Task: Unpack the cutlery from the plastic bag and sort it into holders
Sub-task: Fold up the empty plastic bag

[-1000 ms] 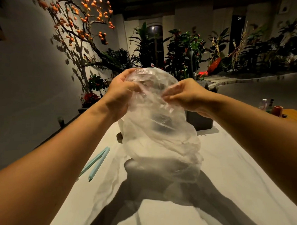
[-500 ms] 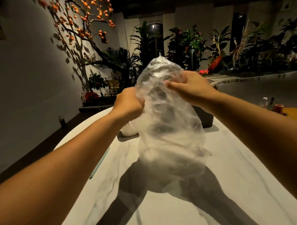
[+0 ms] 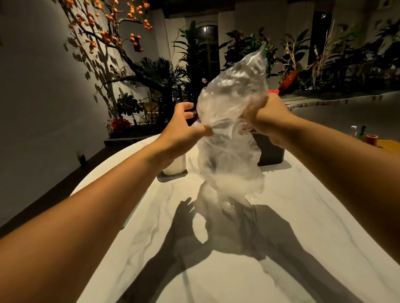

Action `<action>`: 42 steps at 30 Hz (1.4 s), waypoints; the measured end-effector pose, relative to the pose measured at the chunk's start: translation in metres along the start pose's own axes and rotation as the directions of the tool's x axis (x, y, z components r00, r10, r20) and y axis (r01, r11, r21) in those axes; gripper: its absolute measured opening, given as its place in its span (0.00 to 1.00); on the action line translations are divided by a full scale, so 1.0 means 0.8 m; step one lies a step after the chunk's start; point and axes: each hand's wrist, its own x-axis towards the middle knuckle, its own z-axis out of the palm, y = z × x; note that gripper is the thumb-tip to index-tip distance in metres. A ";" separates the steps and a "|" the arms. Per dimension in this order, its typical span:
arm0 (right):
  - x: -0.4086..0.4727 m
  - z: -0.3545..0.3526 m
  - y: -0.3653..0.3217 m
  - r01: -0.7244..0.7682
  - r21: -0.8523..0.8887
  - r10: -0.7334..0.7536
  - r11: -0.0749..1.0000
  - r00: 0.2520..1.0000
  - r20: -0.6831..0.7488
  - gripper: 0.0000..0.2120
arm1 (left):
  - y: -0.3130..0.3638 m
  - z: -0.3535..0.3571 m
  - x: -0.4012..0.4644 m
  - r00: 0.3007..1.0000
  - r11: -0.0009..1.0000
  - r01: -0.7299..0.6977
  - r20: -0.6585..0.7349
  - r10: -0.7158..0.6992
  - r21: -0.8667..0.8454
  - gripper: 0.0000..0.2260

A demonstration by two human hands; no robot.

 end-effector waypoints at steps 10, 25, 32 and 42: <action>-0.041 -0.014 -0.006 -0.303 0.138 0.252 0.943 0.920 0.300 0.06 | -0.007 0.042 -0.021 0.982 0.996 -0.058 0.178 0.069 -0.068 0.29; -0.056 -0.003 0.058 -0.261 -0.437 0.426 0.861 0.839 0.338 0.11 | -0.064 -0.024 -0.062 0.799 0.483 0.376 -0.013 -0.601 0.791 0.07; -0.058 0.021 0.103 -0.105 -0.706 0.475 0.701 0.807 0.351 0.18 | -0.029 0.002 -0.047 0.974 0.530 0.052 0.075 -0.215 0.847 0.38; -0.043 0.037 0.147 0.023 -0.791 0.455 0.611 0.808 0.375 0.19 | -0.104 0.101 -0.024 0.831 0.516 -0.395 0.535 -0.152 0.760 0.23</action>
